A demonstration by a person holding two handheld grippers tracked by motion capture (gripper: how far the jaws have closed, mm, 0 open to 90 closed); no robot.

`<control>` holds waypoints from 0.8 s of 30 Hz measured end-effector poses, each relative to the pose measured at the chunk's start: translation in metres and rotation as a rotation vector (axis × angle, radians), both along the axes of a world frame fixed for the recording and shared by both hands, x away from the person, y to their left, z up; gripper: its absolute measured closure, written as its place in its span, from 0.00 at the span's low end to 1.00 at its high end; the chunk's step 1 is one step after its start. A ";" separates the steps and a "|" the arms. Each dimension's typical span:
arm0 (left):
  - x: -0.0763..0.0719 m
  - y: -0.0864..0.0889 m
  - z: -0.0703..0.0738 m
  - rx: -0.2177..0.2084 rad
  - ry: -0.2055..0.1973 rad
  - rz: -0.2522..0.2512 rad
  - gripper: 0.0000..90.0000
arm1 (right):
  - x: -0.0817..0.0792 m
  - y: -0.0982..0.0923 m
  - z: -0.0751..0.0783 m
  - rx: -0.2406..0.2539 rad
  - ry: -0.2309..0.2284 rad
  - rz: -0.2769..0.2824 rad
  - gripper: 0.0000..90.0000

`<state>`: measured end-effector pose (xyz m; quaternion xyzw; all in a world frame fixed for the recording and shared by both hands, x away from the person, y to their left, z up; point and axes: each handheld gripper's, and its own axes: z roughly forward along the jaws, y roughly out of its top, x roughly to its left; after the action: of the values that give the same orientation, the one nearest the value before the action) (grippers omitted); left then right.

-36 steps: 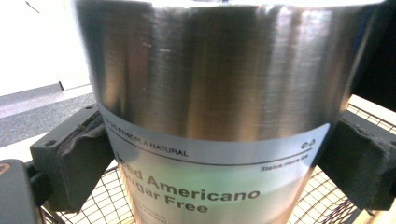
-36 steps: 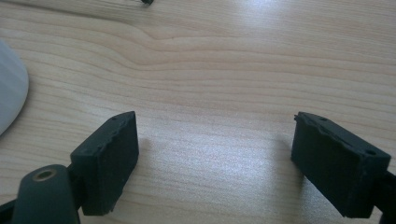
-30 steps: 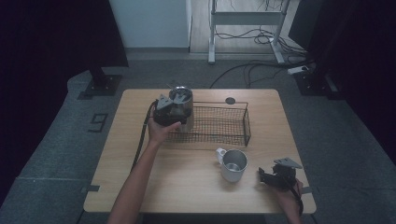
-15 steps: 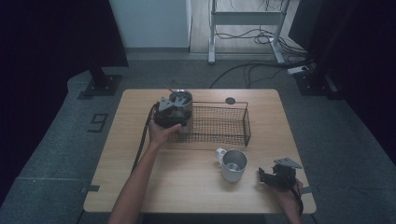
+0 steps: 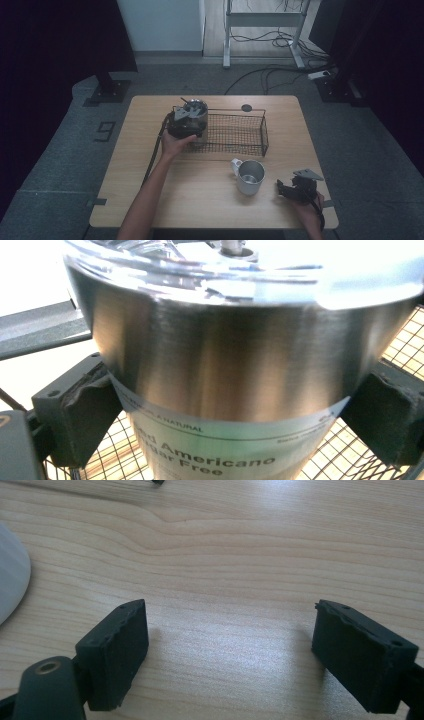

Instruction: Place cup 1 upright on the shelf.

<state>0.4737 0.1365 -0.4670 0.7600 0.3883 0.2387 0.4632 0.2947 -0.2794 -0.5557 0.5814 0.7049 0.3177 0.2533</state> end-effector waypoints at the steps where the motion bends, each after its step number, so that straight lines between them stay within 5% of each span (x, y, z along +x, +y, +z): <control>1: 0.000 0.000 0.000 0.004 0.002 0.001 0.05 | 0.000 0.000 0.000 0.000 0.000 0.000 0.16; 7: -0.002 -0.002 -0.006 0.034 0.015 0.009 0.05 | 0.000 0.000 0.000 0.000 -0.001 0.003 0.16; 24: -0.012 0.001 -0.010 0.021 0.063 0.035 0.05 | 0.001 0.000 0.000 0.001 0.002 0.004 0.16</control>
<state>0.4617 0.1379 -0.4774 0.7650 0.4132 0.2268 0.4388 0.2955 -0.2796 -0.5556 0.5802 0.7062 0.3181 0.2519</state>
